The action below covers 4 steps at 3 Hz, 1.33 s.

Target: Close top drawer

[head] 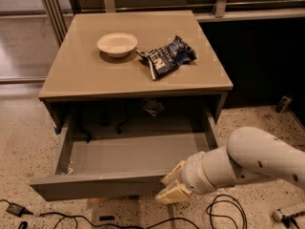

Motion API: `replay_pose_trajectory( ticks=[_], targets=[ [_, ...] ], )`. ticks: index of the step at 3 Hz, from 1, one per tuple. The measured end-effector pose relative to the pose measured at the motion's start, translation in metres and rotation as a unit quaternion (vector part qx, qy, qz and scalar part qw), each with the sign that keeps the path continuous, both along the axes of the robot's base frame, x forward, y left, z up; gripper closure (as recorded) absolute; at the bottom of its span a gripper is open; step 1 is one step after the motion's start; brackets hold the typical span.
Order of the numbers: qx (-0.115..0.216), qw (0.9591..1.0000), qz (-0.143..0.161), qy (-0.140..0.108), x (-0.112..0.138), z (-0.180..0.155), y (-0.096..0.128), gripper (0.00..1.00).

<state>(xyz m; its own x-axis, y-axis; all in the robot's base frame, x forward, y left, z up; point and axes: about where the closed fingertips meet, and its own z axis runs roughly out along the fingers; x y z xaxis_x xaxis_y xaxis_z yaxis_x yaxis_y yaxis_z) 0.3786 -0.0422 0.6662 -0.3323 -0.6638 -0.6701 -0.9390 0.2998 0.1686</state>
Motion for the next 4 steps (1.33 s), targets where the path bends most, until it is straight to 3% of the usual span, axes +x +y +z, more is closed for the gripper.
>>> replay_pose_trajectory(
  ticks=[1, 2, 3, 4],
  targets=[
    [0.0, 0.9999, 0.01, -0.009, 0.011, 0.002, 0.009, 0.0],
    [-0.004, 0.9989, 0.03, -0.036, 0.051, -0.001, 0.026, 0.0],
    [-0.011, 0.9962, 0.064, -0.058, 0.089, -0.004, 0.05, 0.14],
    [-0.024, 0.9937, 0.08, -0.075, 0.12, -0.008, 0.06, 0.37]
  ],
)
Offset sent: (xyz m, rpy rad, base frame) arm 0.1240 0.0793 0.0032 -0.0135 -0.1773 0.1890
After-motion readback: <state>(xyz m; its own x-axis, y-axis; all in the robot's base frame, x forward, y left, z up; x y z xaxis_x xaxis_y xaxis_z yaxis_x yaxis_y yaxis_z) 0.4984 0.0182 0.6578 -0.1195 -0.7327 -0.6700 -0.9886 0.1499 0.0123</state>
